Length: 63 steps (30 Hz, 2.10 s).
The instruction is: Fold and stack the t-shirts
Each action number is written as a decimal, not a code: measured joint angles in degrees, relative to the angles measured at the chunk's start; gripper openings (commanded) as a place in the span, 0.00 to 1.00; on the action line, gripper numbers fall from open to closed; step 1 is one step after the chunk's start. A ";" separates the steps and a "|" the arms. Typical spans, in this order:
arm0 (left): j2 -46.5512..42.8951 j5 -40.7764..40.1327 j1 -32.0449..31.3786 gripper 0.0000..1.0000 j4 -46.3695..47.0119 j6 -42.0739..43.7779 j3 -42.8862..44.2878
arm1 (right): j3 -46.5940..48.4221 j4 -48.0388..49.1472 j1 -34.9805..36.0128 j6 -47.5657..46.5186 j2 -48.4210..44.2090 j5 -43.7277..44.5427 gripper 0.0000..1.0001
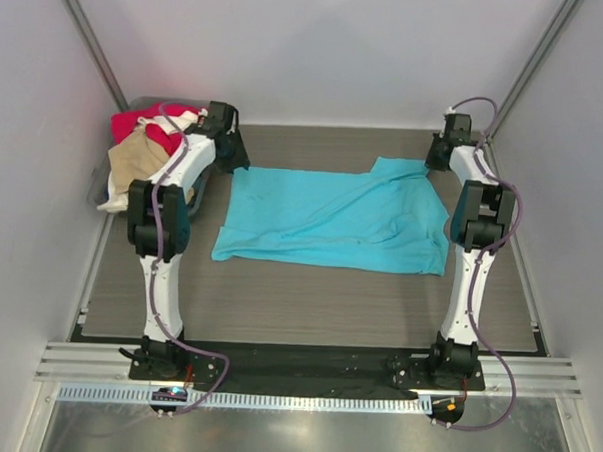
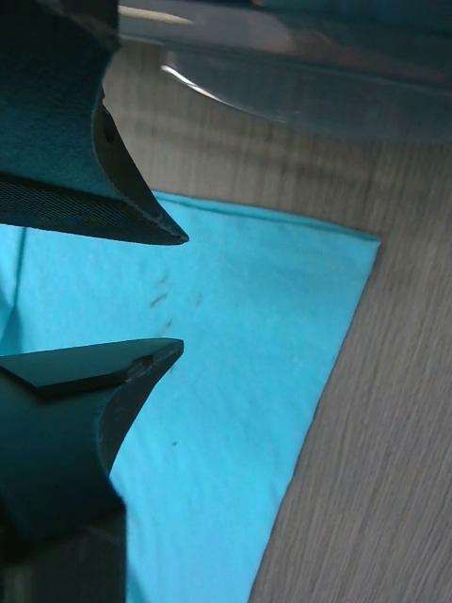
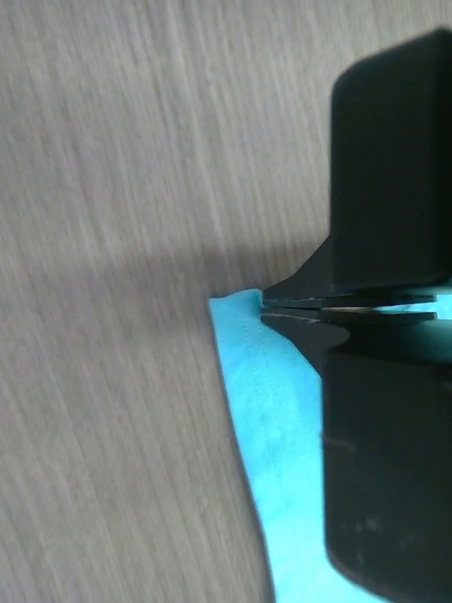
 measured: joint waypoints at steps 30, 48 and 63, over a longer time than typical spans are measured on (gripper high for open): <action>23.58 -3.91 0.11 0.10 -0.48 3.52 24.68 | -1.66 1.70 -1.42 1.46 -0.20 -10.60 0.01; 12.07 -2.69 2.89 0.00 1.09 2.80 15.10 | -11.19 5.46 2.54 1.20 -16.92 -20.76 0.01; 3.52 -0.59 4.90 0.00 3.61 1.99 6.69 | -20.11 8.28 3.13 1.22 -24.22 -21.92 0.01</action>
